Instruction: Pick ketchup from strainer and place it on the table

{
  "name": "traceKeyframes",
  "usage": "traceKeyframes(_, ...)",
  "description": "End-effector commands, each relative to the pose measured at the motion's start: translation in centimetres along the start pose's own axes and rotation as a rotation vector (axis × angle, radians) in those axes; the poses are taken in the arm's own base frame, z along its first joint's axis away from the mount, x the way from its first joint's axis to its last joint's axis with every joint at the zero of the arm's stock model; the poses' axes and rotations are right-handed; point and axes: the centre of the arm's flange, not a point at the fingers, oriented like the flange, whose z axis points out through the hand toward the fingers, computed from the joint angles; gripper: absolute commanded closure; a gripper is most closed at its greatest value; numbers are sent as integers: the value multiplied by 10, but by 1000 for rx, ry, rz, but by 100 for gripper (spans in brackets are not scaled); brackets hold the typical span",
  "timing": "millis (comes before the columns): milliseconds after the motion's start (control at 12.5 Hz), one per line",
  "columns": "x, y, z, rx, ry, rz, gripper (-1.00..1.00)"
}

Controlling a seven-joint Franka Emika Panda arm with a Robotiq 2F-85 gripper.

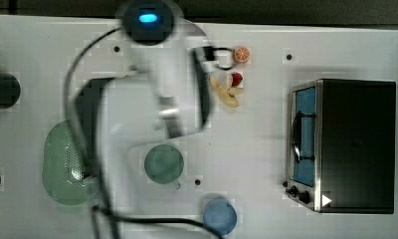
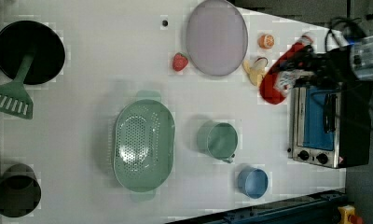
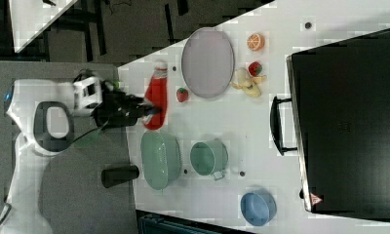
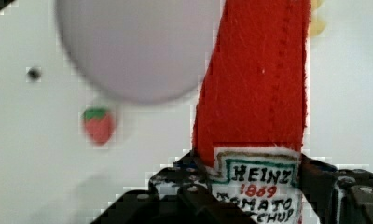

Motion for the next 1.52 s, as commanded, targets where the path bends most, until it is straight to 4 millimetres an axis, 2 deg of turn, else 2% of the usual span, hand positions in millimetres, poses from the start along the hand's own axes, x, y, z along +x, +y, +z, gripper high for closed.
traceKeyframes(80,6,25,6,-38,7,-181,-18)
traceKeyframes(240,12,45,32,-59,-21,-169,-18)
traceKeyframes(480,11,63,84,-45,-13,-151,-18)
traceKeyframes(640,0,74,123,-31,-9,-150,-18)
traceKeyframes(880,-18,86,170,-38,-11,-177,-18)
traceKeyframes(960,-23,89,184,-47,-16,-193,-24)
traceKeyframes(1120,-31,93,209,-72,-30,-230,-65)
traceKeyframes(1200,-31,93,211,-73,-25,-238,-87)
traceKeyframes(1280,-26,93,204,-68,-8,-234,-100)
traceKeyframes(1360,-18,90,187,-58,29,-228,-100)
traceKeyframes(1520,1,82,130,-37,141,-216,-100)
